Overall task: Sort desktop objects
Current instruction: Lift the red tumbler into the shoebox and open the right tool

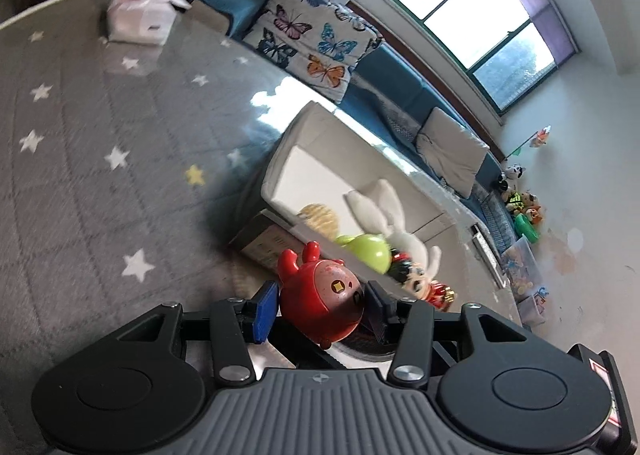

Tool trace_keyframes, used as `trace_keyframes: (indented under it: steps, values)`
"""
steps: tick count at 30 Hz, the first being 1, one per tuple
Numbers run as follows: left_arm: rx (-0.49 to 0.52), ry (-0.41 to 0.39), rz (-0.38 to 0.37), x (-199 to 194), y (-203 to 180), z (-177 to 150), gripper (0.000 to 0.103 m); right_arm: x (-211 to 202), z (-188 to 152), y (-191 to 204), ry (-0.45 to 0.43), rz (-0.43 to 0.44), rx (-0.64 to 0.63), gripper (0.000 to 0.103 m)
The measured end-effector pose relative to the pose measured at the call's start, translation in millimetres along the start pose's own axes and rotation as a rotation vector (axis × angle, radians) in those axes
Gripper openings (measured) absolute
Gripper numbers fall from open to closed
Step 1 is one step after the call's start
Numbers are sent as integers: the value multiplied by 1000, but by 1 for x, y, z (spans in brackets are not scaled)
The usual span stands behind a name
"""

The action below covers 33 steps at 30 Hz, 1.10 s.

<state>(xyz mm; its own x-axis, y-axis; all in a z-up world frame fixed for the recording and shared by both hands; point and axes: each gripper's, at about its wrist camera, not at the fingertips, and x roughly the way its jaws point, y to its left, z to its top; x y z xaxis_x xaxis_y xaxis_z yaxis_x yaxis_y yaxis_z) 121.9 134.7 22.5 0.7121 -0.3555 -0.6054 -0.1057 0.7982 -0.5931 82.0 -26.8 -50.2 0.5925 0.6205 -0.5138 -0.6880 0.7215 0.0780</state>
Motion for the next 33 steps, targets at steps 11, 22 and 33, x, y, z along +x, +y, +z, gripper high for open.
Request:
trace_keyframes:
  steps: [11,22,33]
  values:
    - [59,10,-31,33,-38,37,50,-1,26,-39,-47,-77,49,60]
    - [52,67,-35,83,-42,53,50,19,26,-78,-10,-119,96,60]
    - [56,73,-8,95,-37,52,50,30,26,-79,2,-135,80,61]
